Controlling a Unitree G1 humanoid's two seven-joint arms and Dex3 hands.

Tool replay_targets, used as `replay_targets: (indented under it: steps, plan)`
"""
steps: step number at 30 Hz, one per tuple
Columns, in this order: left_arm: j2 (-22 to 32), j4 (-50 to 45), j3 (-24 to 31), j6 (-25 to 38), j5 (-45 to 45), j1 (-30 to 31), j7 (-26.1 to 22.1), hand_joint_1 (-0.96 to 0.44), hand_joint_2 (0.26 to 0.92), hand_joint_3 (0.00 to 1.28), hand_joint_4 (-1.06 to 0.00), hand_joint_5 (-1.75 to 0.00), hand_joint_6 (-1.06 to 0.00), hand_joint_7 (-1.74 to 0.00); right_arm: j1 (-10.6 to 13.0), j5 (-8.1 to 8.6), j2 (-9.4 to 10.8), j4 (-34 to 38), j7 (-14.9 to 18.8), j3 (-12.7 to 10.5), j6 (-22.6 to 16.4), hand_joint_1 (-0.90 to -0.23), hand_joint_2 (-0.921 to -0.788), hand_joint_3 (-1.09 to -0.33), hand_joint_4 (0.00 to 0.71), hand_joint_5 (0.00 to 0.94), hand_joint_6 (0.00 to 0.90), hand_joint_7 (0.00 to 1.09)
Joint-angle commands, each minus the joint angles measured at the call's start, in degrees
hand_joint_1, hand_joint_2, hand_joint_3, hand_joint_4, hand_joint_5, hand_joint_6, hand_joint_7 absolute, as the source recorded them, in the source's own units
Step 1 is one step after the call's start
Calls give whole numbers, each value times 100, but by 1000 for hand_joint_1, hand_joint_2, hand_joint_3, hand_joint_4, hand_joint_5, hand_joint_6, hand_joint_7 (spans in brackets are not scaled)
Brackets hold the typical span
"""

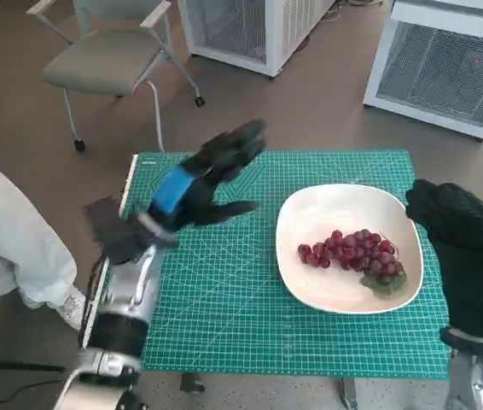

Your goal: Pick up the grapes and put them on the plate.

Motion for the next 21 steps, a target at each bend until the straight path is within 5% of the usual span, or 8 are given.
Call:
replay_targets:
  steps: [1, 21]
  plan:
    - [-25, 22, 133, -176, -108, 217, -150, -529, 921, 70, -356, -15, -383, -15, 23, 48, -53, 99, 69, 16, 112, -319, -921, -584, 415, 830, 301, 977]
    - [-82, 104, 480, -446, -281, 586, -127, -518, 921, 86, -387, -9, -422, -15, -31, 84, -102, 207, 207, -3, 95, -319, -921, -584, 419, 822, 290, 976]
